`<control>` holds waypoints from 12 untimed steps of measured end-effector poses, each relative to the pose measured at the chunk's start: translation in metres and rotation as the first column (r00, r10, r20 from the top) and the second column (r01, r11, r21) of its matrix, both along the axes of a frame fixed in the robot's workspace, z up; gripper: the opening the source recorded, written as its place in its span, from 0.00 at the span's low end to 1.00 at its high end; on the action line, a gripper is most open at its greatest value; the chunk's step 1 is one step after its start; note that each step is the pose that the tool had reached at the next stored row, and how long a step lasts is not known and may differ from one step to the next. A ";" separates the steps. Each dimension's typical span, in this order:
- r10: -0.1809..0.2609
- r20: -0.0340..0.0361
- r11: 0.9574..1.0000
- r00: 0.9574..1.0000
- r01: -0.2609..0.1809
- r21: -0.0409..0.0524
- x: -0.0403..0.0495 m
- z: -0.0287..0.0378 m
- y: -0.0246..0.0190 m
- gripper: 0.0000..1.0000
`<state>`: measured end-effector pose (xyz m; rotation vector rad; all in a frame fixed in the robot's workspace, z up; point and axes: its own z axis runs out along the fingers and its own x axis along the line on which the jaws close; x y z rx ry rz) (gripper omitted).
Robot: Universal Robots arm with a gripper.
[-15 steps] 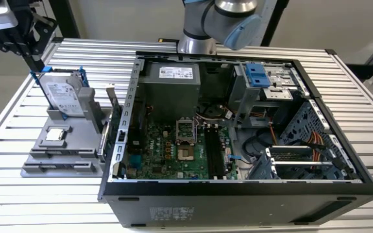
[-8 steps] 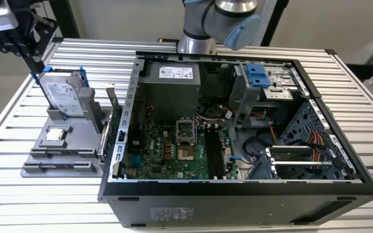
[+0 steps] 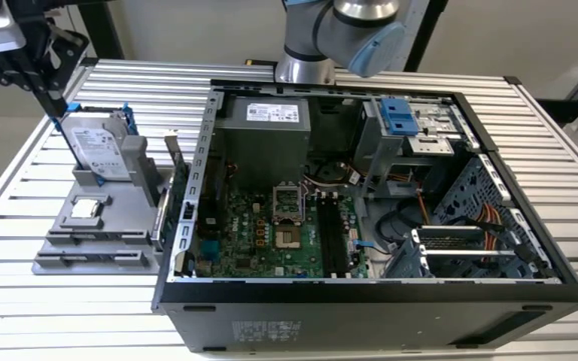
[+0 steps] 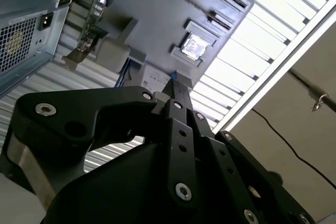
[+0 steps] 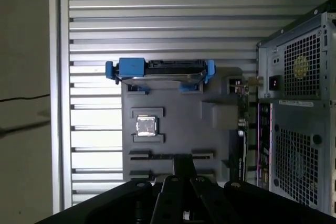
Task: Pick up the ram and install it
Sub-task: 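Reach for the ram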
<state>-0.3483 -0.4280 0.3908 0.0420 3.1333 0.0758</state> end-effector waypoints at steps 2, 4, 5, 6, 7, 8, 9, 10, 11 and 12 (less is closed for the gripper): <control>0.000 -0.001 1.000 1.000 0.000 0.000 0.0003 0.0000 -0.0015 0.00; 0.000 -0.002 1.000 1.000 0.000 0.000 0.0006 0.0000 -0.0032 0.00; 0.000 -0.003 1.000 1.000 0.000 0.000 0.0007 0.0000 -0.0039 0.00; 0.000 -0.004 1.000 1.000 0.000 0.000 0.0009 0.0000 -0.0047 0.00; 0.000 -0.004 1.000 1.000 0.000 0.000 0.0011 0.0000 -0.0055 0.00; 0.000 -0.005 1.000 1.000 0.000 0.000 0.0012 0.0000 -0.0063 0.00; 0.000 -0.006 1.000 1.000 0.000 0.000 0.0014 0.0000 -0.0071 0.00; 0.001 -0.007 1.000 1.000 -0.001 0.000 0.0016 0.0000 -0.0080 0.00; 0.001 -0.007 1.000 1.000 -0.001 0.000 0.0017 0.0000 -0.0088 0.00; 0.001 -0.008 1.000 1.000 -0.001 0.000 0.0019 0.0000 -0.0096 0.00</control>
